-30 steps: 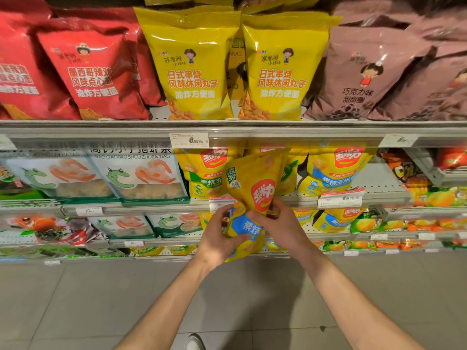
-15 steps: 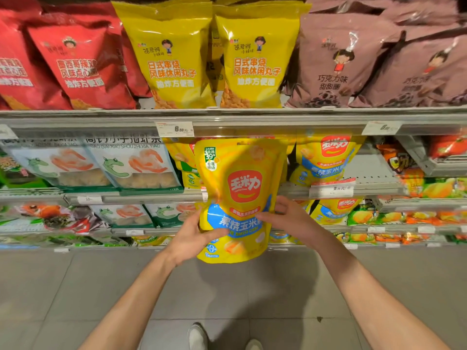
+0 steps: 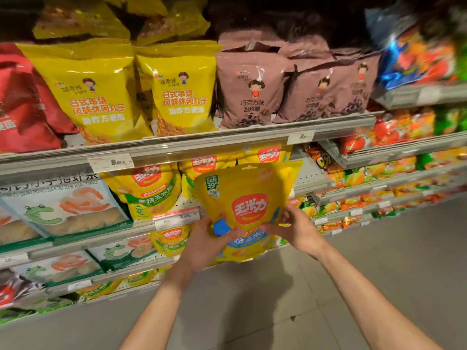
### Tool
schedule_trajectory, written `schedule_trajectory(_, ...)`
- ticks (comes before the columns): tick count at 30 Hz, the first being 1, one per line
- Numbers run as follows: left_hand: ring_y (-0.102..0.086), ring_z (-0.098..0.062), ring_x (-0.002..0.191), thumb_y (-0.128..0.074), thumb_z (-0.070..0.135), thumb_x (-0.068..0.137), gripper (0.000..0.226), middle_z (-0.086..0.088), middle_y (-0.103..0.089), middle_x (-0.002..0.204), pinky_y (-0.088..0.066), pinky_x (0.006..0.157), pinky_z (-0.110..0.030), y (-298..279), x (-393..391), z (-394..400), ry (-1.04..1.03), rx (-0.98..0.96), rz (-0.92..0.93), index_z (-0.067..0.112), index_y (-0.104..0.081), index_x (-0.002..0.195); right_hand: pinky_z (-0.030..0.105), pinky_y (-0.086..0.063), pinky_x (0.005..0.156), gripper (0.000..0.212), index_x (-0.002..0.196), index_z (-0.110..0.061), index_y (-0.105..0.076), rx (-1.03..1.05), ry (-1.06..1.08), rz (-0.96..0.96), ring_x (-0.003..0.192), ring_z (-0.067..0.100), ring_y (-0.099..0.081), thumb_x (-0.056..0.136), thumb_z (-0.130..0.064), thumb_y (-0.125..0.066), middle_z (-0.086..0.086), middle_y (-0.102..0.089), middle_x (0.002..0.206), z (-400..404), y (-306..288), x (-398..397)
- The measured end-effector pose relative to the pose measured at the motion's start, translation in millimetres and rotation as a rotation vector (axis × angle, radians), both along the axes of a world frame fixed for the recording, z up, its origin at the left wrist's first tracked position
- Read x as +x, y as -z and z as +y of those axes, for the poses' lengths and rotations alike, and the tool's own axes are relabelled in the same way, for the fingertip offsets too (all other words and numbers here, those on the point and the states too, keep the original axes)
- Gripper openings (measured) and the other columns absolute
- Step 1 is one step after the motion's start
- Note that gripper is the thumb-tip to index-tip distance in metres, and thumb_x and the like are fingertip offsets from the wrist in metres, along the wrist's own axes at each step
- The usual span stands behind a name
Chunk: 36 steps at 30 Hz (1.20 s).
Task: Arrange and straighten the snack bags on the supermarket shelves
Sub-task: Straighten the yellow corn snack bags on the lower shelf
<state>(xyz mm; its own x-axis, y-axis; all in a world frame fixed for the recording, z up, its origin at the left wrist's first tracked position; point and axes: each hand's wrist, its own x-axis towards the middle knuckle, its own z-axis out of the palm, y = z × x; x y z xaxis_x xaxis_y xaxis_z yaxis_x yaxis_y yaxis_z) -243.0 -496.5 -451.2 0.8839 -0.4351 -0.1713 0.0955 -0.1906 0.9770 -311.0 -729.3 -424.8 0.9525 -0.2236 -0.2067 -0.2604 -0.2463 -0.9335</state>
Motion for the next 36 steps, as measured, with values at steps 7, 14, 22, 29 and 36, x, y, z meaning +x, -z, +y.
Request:
schedule_trajectory(7,-0.070,0.005,0.092,-0.092,0.055,0.063,0.052,0.024,-0.076,0.102,-0.058,0.079,-0.024,-15.0,9.1,-65.1,-0.025,-0.061,-0.038,0.037,-0.066,0.105,0.026,-0.058,0.080,0.051,0.111,-0.024,-0.064,-0.103,0.162,-0.047,0.092,0.003,-0.071,0.069,-0.032,-0.092,-0.008,-0.076,0.101,-57.5,-5.7,-9.1)
schedule_trajectory(14,-0.066,0.011,0.098,-0.078,0.047,0.084,0.036,0.030,-0.073,0.105,-0.056,0.086,-0.019,-20.4,16.9,-146.3,-0.006,-0.088,-0.042,0.036,-0.067,0.117,0.023,-0.059,0.071,0.051,0.112,-0.020,-0.064,-0.093,0.169,-0.086,0.089,0.006,-0.073,0.070,-0.032,-0.090,-0.006,-0.076,0.102,-136.3,-2.7,6.8)
schedule_trajectory(22,-0.068,0.011,0.080,-0.075,0.038,0.090,0.016,0.021,-0.074,0.093,-0.051,0.066,-0.010,-24.4,27.0,-281.1,-0.189,-0.022,-0.021,0.030,-0.066,0.100,0.009,-0.051,0.064,0.051,0.123,-0.018,-0.060,-0.104,0.077,-0.128,0.080,-0.011,-0.067,0.079,-0.021,-0.087,-0.008,-0.072,0.108,-262.9,6.8,38.7)
schedule_trajectory(29,-0.073,-0.015,0.078,-0.083,0.034,0.084,0.016,0.014,-0.075,0.075,-0.062,0.080,-0.044,-23.3,40.2,-343.7,-0.321,0.046,-0.014,0.024,-0.071,0.083,0.011,-0.046,0.065,0.041,0.111,-0.021,-0.067,-0.251,0.031,-0.166,0.084,-0.011,-0.061,0.078,-0.034,-0.087,-0.014,-0.071,0.099,-332.2,8.4,68.4)
schedule_trajectory(36,-0.064,-0.012,0.077,-0.084,0.029,0.084,0.044,-0.009,-0.066,0.087,-0.052,0.065,-0.014,-7.3,63.0,-361.5,-0.297,-0.025,-0.079,-0.007,-0.065,0.101,0.011,-0.040,0.059,0.034,0.104,-0.029,-0.061,-0.367,0.081,-0.224,0.077,-0.005,-0.060,0.080,-0.036,-0.085,-0.019,-0.065,0.086,-347.5,21.9,84.5)
